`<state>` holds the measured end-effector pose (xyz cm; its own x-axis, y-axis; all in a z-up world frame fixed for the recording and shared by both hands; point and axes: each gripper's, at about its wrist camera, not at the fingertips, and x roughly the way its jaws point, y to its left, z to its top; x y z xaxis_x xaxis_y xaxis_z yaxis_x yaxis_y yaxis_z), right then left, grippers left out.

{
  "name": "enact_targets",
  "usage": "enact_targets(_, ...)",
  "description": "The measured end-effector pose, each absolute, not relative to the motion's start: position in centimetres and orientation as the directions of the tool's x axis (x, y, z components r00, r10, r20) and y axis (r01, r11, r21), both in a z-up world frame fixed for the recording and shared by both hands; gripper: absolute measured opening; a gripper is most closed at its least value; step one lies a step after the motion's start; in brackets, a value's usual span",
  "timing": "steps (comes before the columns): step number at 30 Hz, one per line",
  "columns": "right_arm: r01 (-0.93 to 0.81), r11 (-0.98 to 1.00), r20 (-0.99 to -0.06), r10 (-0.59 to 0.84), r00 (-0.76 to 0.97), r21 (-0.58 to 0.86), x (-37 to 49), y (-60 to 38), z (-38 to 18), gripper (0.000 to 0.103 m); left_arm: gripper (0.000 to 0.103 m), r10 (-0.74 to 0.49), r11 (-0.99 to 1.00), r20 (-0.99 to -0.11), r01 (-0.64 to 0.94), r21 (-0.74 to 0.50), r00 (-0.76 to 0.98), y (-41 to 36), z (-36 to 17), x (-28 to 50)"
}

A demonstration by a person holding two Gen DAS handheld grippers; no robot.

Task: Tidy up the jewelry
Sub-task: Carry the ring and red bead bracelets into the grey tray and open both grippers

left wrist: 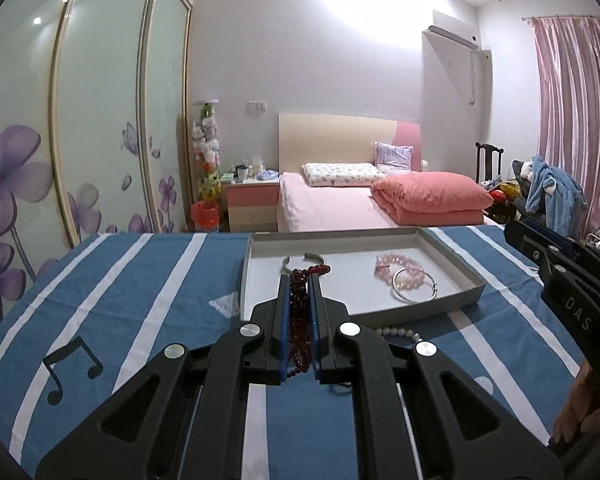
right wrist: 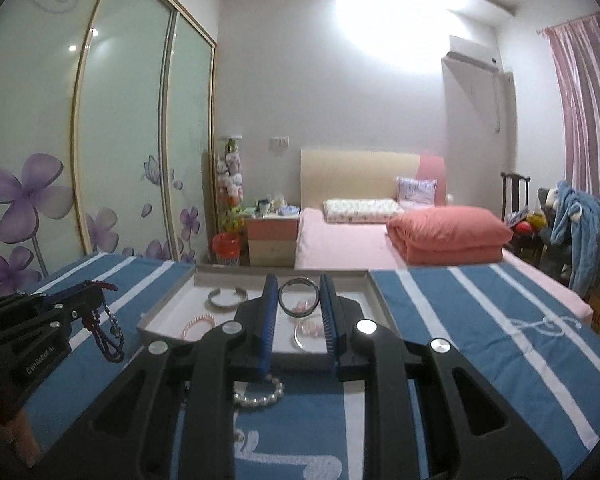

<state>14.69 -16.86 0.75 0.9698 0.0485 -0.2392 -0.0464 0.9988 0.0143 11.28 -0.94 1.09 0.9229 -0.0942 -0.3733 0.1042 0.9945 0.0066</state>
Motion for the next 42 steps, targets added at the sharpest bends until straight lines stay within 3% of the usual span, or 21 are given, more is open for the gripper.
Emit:
enact_targets(7,-0.037,0.999,-0.202,0.039,0.979,0.013,15.2,-16.8,1.5,0.022,0.009,-0.092,0.995,-0.345,0.103,0.015,0.934,-1.4,1.4,12.0)
enact_targets(19,-0.021,0.999,-0.218,0.026,0.976,0.028,18.0,-17.2,1.4,0.022,0.009,-0.085,0.995,-0.342,0.096,0.015,0.936,-1.5,1.8,14.8)
enact_targets(26,-0.016,0.999,-0.277,0.029,0.960,0.048,22.0,-17.5,0.6,0.022,0.009,-0.099,0.994,-0.356,0.106,-0.001,0.929,-1.8,1.3,18.0)
enact_targets(42,-0.032,0.993,-0.503,0.086,0.860,0.114,32.2,-18.1,-4.0,0.022,0.009,-0.142,0.989,-0.484,0.144,-0.034,0.863,-2.9,-2.1,23.9)
